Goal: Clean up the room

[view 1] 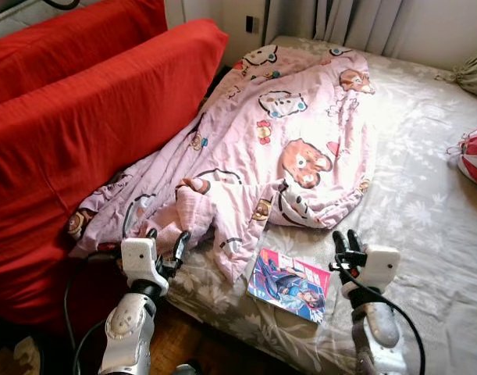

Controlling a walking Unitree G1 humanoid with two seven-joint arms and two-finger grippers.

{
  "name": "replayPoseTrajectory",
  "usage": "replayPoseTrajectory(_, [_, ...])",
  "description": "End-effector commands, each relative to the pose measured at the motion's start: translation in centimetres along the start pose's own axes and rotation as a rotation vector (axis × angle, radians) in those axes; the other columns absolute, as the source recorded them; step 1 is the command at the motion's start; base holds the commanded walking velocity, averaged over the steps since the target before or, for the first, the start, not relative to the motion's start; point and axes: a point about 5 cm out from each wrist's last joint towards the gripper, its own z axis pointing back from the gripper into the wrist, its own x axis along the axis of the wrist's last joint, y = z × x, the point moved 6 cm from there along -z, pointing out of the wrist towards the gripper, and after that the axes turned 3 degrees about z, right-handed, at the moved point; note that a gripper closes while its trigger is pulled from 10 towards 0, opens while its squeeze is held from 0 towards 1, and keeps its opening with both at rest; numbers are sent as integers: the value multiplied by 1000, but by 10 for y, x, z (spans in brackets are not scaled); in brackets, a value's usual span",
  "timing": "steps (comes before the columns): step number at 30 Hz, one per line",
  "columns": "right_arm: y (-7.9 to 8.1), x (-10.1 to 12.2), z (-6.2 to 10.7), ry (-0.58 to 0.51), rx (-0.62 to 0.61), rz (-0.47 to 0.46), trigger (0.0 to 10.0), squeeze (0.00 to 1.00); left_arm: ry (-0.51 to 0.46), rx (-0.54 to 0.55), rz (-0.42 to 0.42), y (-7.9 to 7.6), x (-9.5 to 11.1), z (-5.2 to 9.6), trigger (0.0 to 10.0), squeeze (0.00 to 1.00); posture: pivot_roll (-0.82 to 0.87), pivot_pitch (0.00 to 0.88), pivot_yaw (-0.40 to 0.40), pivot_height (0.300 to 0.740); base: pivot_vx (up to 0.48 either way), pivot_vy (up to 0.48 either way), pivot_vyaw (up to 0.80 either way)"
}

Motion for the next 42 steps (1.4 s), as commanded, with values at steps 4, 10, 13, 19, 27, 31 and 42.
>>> replayPoseTrajectory(4, [6, 2, 6, 6, 19, 12, 10000, 0, 11, 7, -32, 8, 5, 5, 10000, 0, 33, 181, -8, 740, 0, 0, 0])
replayPoseTrajectory(10, [8, 1, 6, 30, 30, 29, 10000, 0, 23, 7, -33, 9, 5, 6, 10000, 0, 34, 169, -8, 740, 0, 0, 0])
replayPoseTrajectory(13, [7, -3, 5, 60, 31, 46, 10000, 0, 32, 1, -25, 7, 3, 7, 10000, 0, 34, 155, -7, 740, 0, 0, 0])
replayPoseTrajectory(19, [9, -14, 8, 117, 39, 60, 10000, 0, 41, -12, -23, 4, 3, 7, 10000, 0, 31, 147, -3, 720, 0, 0, 0])
replayPoseTrajectory(27, [13, -16, 9, 114, 55, 48, 10000, 0, 51, -13, -24, 6, 2, 7, 10000, 0, 35, 150, -3, 710, 0, 0, 0])
replayPoseTrajectory(31, [13, -18, 9, 124, 55, 48, 10000, 0, 51, -14, -22, 5, 2, 8, 10000, 0, 38, 158, -6, 710, 0, 0, 0])
replayPoseTrajectory(42, [18, -27, 10, 168, 79, 43, 10000, 0, 55, -10, -18, 5, 3, 8, 10000, 0, 42, 178, -8, 675, 0, 0, 0])
